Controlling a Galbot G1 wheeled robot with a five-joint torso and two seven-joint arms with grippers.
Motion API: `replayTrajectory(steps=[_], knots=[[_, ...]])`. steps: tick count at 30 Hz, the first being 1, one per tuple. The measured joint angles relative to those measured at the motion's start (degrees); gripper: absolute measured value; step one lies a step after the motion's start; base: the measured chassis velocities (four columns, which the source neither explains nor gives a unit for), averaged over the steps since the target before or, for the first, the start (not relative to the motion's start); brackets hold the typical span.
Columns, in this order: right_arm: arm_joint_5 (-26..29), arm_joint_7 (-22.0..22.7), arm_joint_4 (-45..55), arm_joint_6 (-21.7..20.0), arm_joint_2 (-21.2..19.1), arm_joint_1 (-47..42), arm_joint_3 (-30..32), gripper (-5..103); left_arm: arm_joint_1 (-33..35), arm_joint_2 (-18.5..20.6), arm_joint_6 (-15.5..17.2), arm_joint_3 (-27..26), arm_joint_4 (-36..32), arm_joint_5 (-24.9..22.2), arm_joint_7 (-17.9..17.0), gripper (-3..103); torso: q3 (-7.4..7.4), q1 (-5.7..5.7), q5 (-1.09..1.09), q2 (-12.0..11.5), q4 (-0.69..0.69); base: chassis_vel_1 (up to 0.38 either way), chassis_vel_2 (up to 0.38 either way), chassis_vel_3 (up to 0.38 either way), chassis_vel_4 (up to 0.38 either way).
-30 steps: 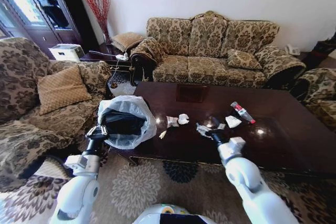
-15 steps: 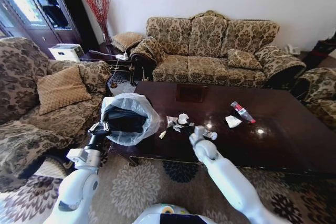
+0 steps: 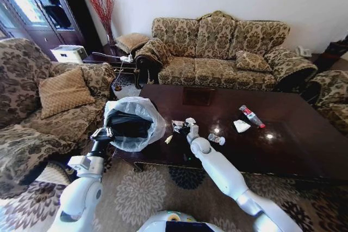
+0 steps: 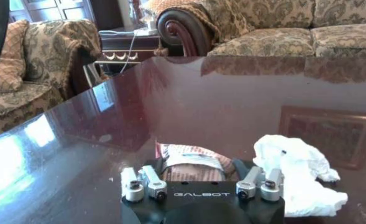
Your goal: Move to the front of the table and place the trash on the table into the trash bin.
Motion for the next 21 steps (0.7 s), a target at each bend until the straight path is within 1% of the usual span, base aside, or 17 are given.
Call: replayTrajectory(steps=[1,4,5,6,7,8,10,12,13,14,15,16,18,19,20,21], knots=[[0.00,0.00,0.00,0.00,0.00,0.00,0.00,74,0.00,0.00,0.00,0.00,0.00,0.00,0.00,1,0.00,0.00,0.00,0.00,0.00,0.000,0.000,0.000,0.000],[-0.71,-0.65,-0.20,0.59,0.04,-0.70,0.30,58,0.18,0.11,-0.02,-0.15,-0.26,-0.04,0.00,1,0.00,-0.01,0.00,0.00,-0.01,0.000,0.000,0.000,0.000],[-0.71,-0.65,-0.20,0.59,0.04,-0.70,0.30,58,0.18,0.11,-0.02,-0.15,-0.26,-0.04,0.00,1,0.00,-0.01,0.00,0.00,-0.01,0.000,0.000,0.000,0.000],[-0.76,-0.66,-0.04,0.73,-0.06,-0.99,0.39,52,0.18,0.11,-0.02,-0.11,-0.26,-0.04,0.00,1,0.00,0.00,0.01,0.00,0.00,0.000,0.000,0.000,0.000],[-0.78,-0.66,0.06,0.79,-0.12,-1.10,0.43,52,0.18,0.09,-0.02,-0.07,-0.26,-0.04,-0.02,1,0.00,0.00,0.01,0.00,0.00,0.000,0.000,0.000,0.000],[-0.90,-0.50,0.74,1.00,-0.53,-1.63,0.55,41,0.06,0.02,-0.02,0.26,-0.26,-0.04,-0.01,1,0.00,0.00,0.00,0.00,0.00,0.000,0.000,0.000,0.000],[-0.93,-0.42,1.02,1.07,-0.74,-1.81,0.64,41,-0.01,0.02,-0.02,0.35,-0.25,-0.04,-0.02,1,-0.01,-0.01,0.00,0.00,0.00,0.000,0.000,0.000,0.000],[-1.26,0.12,1.77,1.43,-1.24,-2.20,0.93,30,-0.12,0.26,-0.02,0.54,-0.03,-0.04,0.01,1,0.00,-0.01,0.01,0.00,-0.01,0.000,0.000,0.000,0.000],[-1.33,0.45,2.27,1.45,-1.46,-2.29,1.15,27,-0.12,0.41,-0.02,0.59,0.04,-0.04,0.03,1,0.00,-0.01,0.00,0.00,-0.01,0.000,0.000,0.000,0.000],[-1.33,0.45,2.27,1.45,-1.46,-2.29,1.15,27,-0.12,0.41,-0.02,0.59,0.04,-0.04,0.03,1,0.00,-0.01,0.00,0.00,-0.01,0.000,0.000,0.000,0.000],[-1.30,0.89,2.78,1.40,-1.65,-2.34,1.36,24,-0.13,0.53,-0.02,0.64,0.10,-0.04,0.04,1,0.00,0.00,0.00,0.00,-0.01,0.000,0.000,0.000,0.000],[-1.24,1.72,3.50,1.33,-1.84,-2.35,1.62,20,-0.20,0.68,-0.02,0.72,0.23,-0.04,0.05,1,0.01,0.00,0.00,0.00,-0.02,0.000,0.000,0.000,0.000],[-0.94,6.89,5.63,1.12,-2.07,-2.24,2.11,14,-0.46,0.87,0.02,1.00,0.50,-0.05,0.08,1,0.01,0.00,0.00,0.00,-0.01,0.000,0.000,0.000,0.000],[-0.94,6.89,5.63,1.12,-2.07,-2.24,2.11,14,-0.46,0.87,0.02,1.00,0.50,-0.05,0.08,1,0.01,0.00,0.00,0.00,-0.01,0.000,0.000,0.000,0.000],[-0.58,8.71,6.75,1.08,-2.20,-2.22,2.49,14,-0.55,1.01,0.10,1.13,0.52,-0.06,0.08,1,0.01,0.00,0.01,0.00,-0.01,0.000,0.000,0.000,0.000],[-0.21,10.49,9.01,1.07,-2.70,-2.16,3.44,11,-0.67,1.37,0.34,1.31,0.52,-0.12,0.05,1,0.01,0.00,0.01,0.00,0.00,0.000,0.000,0.000,0.000]])
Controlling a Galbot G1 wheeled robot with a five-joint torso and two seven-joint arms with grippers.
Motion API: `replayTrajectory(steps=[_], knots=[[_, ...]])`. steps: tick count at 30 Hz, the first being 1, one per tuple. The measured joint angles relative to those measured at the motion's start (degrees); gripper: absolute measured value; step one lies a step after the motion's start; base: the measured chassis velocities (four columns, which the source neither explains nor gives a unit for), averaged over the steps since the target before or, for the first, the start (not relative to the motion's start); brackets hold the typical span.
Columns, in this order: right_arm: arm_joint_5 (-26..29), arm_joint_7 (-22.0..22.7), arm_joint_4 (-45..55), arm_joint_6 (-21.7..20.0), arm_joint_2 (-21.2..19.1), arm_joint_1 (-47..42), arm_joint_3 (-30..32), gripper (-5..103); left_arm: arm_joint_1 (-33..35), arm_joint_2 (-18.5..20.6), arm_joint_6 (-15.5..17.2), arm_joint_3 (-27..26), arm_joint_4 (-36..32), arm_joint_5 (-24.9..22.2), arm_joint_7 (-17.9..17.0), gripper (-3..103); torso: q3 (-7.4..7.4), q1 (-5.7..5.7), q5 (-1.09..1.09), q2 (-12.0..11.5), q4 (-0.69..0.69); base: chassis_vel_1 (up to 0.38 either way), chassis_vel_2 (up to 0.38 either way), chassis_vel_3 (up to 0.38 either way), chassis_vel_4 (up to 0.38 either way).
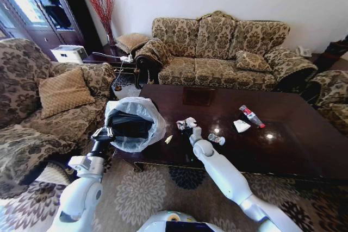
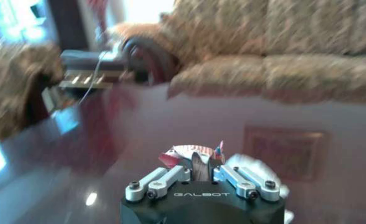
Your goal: Move to the front of the table and place the trash on the table into the trash bin.
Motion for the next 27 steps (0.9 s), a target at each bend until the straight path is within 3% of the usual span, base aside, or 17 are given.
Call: replayTrajectory(steps=[3,6,10,11,13,15,16,18,19,22,27], knots=[[0.25,1.36,3.13,-0.01,-1.04,0.23,1.08,5,-0.14,0.51,0.54,0.16,-0.10,-0.22,-0.14,1,0.00,0.00,0.00,0.00,0.00,0.000,0.000,0.000,0.000],[2.07,3.62,11.07,-0.65,-4.05,1.82,2.09,2,-0.36,1.65,3.11,0.50,-0.50,-1.41,-1.12,1,0.00,0.00,0.00,0.00,-0.01,0.000,0.000,0.000,0.000],[7.81,4.67,23.02,-1.54,-10.30,8.61,-0.57,2,-1.03,5.37,9.61,1.36,-2.01,-6.88,-5.05,1,0.00,0.00,-0.01,0.00,-0.02,0.000,0.000,0.000,0.000],[7.81,4.67,23.02,-1.54,-10.30,8.61,-0.57,2,-1.03,5.37,9.61,1.36,-2.01,-6.88,-5.05,1,0.00,0.00,-0.01,0.00,-0.02,0.000,0.000,0.000,0.000],[12.31,4.65,26.68,-1.73,-12.67,12.70,-3.58,1,-1.64,7.73,12.23,1.64,-2.45,-10.02,-7.70,1,0.00,0.00,0.00,0.00,-0.02,0.000,0.000,0.000,0.000],[21.37,4.70,31.29,-2.12,-14.69,21.70,-9.05,0,-3.35,11.89,15.59,1.78,-2.47,-14.35,-11.09,1,0.00,0.00,-0.03,0.00,0.00,0.000,0.000,0.000,0.000],[21.37,4.70,31.29,-2.12,-14.69,21.70,-9.05,0,-3.35,11.89,15.59,1.78,-2.47,-14.35,-11.09,1,0.00,0.00,-0.03,0.00,0.00,0.000,0.000,0.000,0.000],[28.35,4.81,33.87,-2.27,-14.81,29.64,-16.42,0,-4.52,16.27,18.33,1.75,-2.32,-17.63,-13.49,1,0.00,0.00,-0.03,0.00,-0.01,0.000,0.000,0.000,0.000],[28.35,4.81,33.87,-2.27,-14.81,29.64,-16.42,0,-4.52,16.27,18.33,1.75,-2.32,-17.63,-13.49,1,0.00,0.00,-0.03,0.00,-0.01,0.000,0.000,0.000,0.000],[32.47,4.13,34.76,-2.24,-10.85,39.05,-27.18,0,-4.63,21.19,21.13,0.99,-3.36,-21.12,-16.48,1,0.01,0.01,-0.02,0.00,0.02,0.000,0.000,0.000,0.000],[35.43,3.19,36.26,-3.10,-9.00,42.51,-33.44,0,-4.61,23.05,21.69,0.64,-3.39,-22.18,-17.21,1,0.00,0.00,-0.04,0.00,0.01,0.000,0.000,0.000,0.000]])
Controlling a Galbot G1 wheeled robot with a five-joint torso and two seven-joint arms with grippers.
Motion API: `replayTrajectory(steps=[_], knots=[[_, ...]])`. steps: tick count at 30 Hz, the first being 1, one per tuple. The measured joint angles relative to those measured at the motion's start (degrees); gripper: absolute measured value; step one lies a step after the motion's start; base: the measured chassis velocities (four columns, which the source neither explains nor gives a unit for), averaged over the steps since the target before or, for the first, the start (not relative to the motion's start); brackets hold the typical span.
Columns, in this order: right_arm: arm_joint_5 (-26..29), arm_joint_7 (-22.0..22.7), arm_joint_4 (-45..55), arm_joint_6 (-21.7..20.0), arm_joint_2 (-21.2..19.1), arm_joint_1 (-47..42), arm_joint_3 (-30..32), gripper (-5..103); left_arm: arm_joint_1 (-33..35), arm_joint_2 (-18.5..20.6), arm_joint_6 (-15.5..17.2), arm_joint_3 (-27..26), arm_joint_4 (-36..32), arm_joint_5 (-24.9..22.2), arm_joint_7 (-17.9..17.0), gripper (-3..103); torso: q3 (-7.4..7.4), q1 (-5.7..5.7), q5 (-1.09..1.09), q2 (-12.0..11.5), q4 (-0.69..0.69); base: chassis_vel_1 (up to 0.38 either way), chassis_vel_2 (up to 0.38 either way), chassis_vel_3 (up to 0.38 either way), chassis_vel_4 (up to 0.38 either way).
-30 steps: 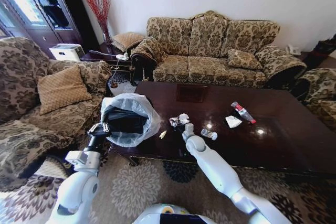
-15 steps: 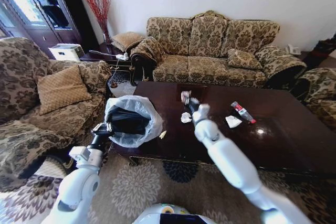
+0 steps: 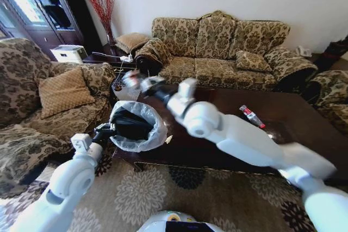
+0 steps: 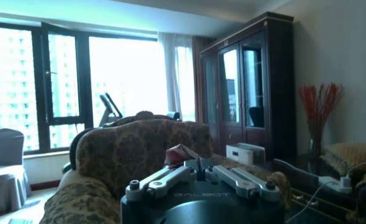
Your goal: Move to the front of the table and place the trash on the table into the trash bin.
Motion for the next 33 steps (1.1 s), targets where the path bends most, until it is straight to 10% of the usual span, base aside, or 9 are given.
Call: replayTrajectory(steps=[10,26,33], knots=[[-1.73,-0.22,1.88,-5.52,-3.11,-1.52,-2.30,-1,-1.19,0.57,-0.41,-0.05,1.47,-0.52,0.33,1,0.00,0.00,0.04,0.00,-0.04,0.000,0.000,0.000,0.000],[-5.37,0.40,1.25,-5.63,-2.74,-4.03,1.14,59,-1.73,-0.79,-1.46,0.10,2.76,0.37,1.71,1,0.00,0.00,0.02,0.00,0.00,0.000,0.000,0.000,0.000],[-9.67,5.81,-2.78,-6.32,-8.25,-12.46,13.20,86,-1.34,-4.79,-4.20,-0.77,3.84,4.97,4.10,1,0.00,0.00,0.04,0.00,-0.02,0.000,0.000,0.000,0.000]])
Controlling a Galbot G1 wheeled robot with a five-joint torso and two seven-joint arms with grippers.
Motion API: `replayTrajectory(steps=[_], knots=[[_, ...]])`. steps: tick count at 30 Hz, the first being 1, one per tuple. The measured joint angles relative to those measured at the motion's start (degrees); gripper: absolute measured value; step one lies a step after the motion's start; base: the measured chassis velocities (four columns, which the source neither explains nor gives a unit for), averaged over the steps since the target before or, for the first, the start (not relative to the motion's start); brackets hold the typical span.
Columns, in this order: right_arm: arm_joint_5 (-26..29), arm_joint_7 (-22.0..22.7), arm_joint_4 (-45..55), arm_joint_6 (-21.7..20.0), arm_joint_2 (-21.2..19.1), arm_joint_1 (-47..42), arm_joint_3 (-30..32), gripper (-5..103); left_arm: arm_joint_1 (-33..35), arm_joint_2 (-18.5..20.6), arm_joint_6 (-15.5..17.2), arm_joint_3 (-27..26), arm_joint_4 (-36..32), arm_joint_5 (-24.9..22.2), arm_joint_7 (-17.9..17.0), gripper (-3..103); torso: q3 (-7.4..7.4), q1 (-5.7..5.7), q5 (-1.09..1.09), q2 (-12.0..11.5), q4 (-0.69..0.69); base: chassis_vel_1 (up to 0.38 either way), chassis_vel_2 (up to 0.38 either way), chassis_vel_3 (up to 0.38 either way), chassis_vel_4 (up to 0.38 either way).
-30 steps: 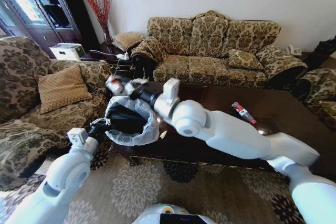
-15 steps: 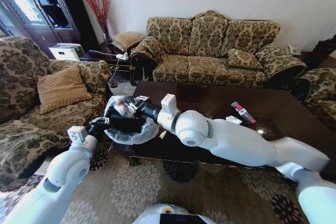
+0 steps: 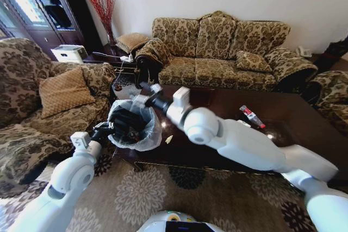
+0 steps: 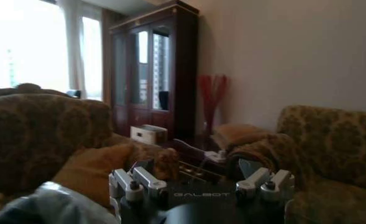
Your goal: Move to the front of the table and place the trash on the table into the trash bin.
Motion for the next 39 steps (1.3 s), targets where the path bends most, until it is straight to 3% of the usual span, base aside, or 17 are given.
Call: replayTrajectory(steps=[2,3,5,7,8,9,11,17,20,27,39], knots=[[-4.62,-1.69,-2.71,0.06,-1.15,-8.79,6.82,96,0.04,-0.94,-0.52,-0.28,0.06,0.15,0.13,1,0.00,0.00,0.00,0.00,-0.02,0.000,0.000,0.000,0.000],[-4.62,-1.69,-2.71,0.06,-1.15,-8.79,6.82,96,0.04,-0.94,-0.52,-0.28,0.06,0.15,0.13,1,0.00,0.00,0.00,0.00,-0.02,0.000,0.000,0.000,0.000],[-8.24,-3.92,-5.34,0.19,-0.37,-18.34,10.88,100,0.06,-1.39,-0.71,-0.44,0.15,0.14,0.14,1,0.00,0.00,0.07,0.00,-0.05,0.000,0.000,0.000,0.000],[-9.40,-4.49,-6.11,0.41,0.21,-20.54,11.53,100,0.04,-1.50,-0.83,-0.44,0.17,0.14,0.16,1,0.00,0.01,0.03,0.00,-0.04,0.000,0.000,0.000,0.000],[-13.40,-6.10,-8.78,2.04,2.20,-26.03,11.65,100,-0.08,-1.80,-1.04,-0.42,0.18,0.14,0.23,1,0.00,0.00,-0.01,0.00,-0.03,0.000,0.000,0.000,0.000],[-13.40,-6.10,-8.78,2.04,2.20,-26.03,11.65,100,-0.08,-1.80,-1.04,-0.42,0.18,0.14,0.23,1,0.00,0.00,-0.01,0.00,-0.03,0.000,0.000,0.000,0.000],[-18.69,-8.43,-13.59,4.83,5.53,-31.09,10.19,100,-0.01,-2.27,-1.13,-0.42,-0.18,0.16,0.23,1,0.00,-0.01,-0.01,0.00,0.02,0.000,0.000,0.000,0.000],[-24.60,-9.64,-23.13,8.39,11.62,-34.60,8.37,101,0.98,-2.51,-1.19,-0.67,-1.20,0.37,0.54,1,0.00,-0.01,-0.02,0.00,0.02,0.000,0.000,0.000,0.000],[-27.79,-11.49,-29.80,11.45,15.63,-35.01,7.93,99,1.76,-2.22,-2.19,-0.70,-1.34,1.63,3.14,1,0.00,-0.01,-0.03,0.00,0.00,0.000,0.000,0.000,0.000],[-28.79,-12.48,-35.72,13.59,18.57,-34.53,7.35,98,1.98,-2.32,-2.54,-0.64,-1.40,2.16,4.28,1,0.00,-0.01,-0.02,0.00,0.01,0.000,0.000,0.000,0.000],[-30.62,-15.35,-38.77,14.74,19.34,-33.89,6.77,58,1.69,-1.73,-2.46,-0.16,-1.08,2.05,4.33,1,-0.02,-0.01,-0.01,0.01,-0.01,0.000,0.000,0.000,0.000]])
